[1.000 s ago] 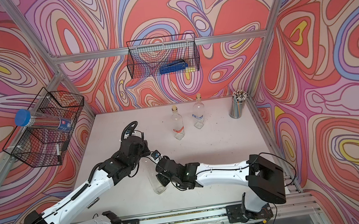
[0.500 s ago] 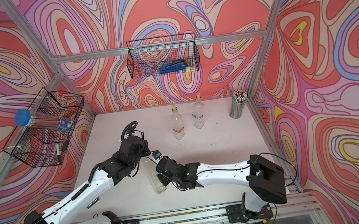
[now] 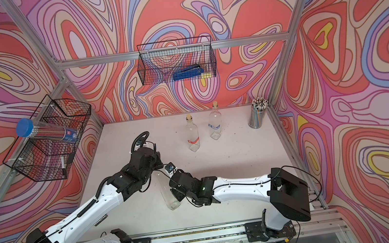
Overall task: Remove the label from the bottle
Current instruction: Tear open the label from the bottle.
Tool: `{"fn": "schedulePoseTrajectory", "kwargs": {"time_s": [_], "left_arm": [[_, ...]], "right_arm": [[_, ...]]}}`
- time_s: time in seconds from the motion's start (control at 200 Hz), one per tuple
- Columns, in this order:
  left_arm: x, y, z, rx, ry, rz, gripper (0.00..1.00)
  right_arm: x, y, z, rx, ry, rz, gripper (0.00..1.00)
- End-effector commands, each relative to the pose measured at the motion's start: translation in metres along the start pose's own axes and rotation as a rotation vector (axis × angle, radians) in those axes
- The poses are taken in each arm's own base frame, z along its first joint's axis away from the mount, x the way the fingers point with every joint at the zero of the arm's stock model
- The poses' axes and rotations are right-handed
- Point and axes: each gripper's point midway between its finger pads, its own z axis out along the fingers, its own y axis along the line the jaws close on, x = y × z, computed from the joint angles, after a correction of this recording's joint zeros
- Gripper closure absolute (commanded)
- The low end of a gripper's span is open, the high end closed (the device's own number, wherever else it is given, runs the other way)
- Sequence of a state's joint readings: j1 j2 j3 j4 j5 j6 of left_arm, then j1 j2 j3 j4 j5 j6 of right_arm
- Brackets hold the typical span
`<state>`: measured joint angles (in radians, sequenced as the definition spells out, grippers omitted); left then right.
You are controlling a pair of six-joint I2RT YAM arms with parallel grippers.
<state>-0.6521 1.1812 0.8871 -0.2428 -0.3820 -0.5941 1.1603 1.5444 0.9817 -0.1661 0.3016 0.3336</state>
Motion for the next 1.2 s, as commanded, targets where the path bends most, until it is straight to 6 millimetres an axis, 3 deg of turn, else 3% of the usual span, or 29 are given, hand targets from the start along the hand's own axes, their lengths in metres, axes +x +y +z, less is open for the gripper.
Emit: {"fn": "schedulePoseTrajectory", "kwargs": {"time_s": [0.0,1.197], "left_arm": [[0.011,0.01,-0.004,-0.032,0.023,0.077,1.0],[0.015,0.005,-0.005,0.025,0.005,0.08,1.0]], "right_arm": [[0.0,-0.017,-0.007,0.077,-0.011,-0.006,1.0],[0.002,-0.027,-0.008,0.128,-0.022,-0.013,1.0]]}}
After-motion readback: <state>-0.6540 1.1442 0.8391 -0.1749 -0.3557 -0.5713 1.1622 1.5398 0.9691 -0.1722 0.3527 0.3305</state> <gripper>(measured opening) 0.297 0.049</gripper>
